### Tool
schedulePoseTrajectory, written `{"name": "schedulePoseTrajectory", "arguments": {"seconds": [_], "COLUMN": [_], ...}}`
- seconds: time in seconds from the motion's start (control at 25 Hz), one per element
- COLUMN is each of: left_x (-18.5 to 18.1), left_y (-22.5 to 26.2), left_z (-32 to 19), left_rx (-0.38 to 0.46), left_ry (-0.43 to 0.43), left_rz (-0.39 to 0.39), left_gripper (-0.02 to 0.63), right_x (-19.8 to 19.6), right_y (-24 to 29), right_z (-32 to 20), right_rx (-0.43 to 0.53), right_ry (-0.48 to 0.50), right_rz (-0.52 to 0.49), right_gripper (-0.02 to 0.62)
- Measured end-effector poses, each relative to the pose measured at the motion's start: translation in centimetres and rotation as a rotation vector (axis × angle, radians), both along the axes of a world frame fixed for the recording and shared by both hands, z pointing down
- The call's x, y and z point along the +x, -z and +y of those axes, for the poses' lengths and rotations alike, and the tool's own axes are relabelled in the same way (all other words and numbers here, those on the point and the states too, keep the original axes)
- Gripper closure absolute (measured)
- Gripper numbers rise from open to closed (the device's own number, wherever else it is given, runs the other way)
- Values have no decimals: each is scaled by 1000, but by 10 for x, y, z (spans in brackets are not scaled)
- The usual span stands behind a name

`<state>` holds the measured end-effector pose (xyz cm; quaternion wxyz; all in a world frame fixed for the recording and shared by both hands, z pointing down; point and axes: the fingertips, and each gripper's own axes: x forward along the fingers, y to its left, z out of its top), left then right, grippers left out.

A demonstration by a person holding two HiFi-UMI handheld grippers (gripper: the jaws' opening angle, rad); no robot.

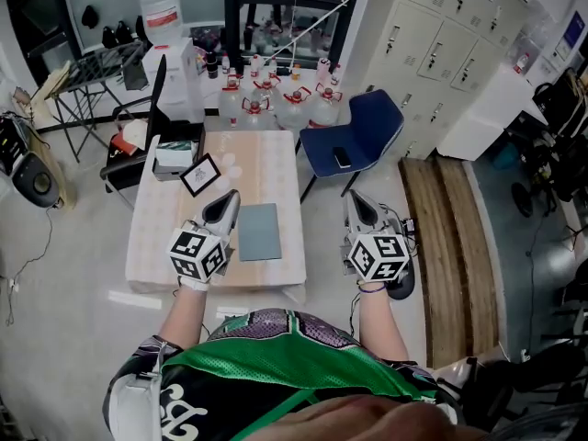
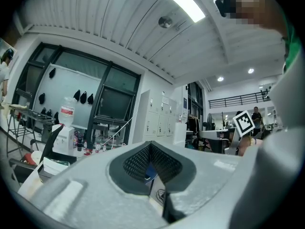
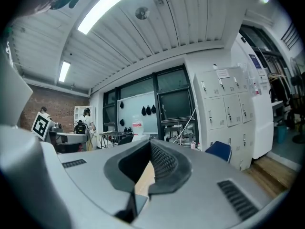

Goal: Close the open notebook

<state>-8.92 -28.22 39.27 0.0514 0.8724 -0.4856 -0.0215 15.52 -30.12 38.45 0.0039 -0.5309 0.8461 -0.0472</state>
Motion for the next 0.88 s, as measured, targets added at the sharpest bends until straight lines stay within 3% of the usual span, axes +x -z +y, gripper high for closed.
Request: {"name": "schedulePoseTrajectory", "arguments": {"seconds": [0.88], "left_x": [10], "left_y": [-12], "left_z": [9], "left_rx": [-20], "left_ry": [-6], "left_rz": [-5], "left_gripper": [589], "right_x": [-2], "right_y": [-6], "right_z": [8], "right_rx": [-24], "right_ry": [30], "right_rz": [3], "right_gripper": [592]}}
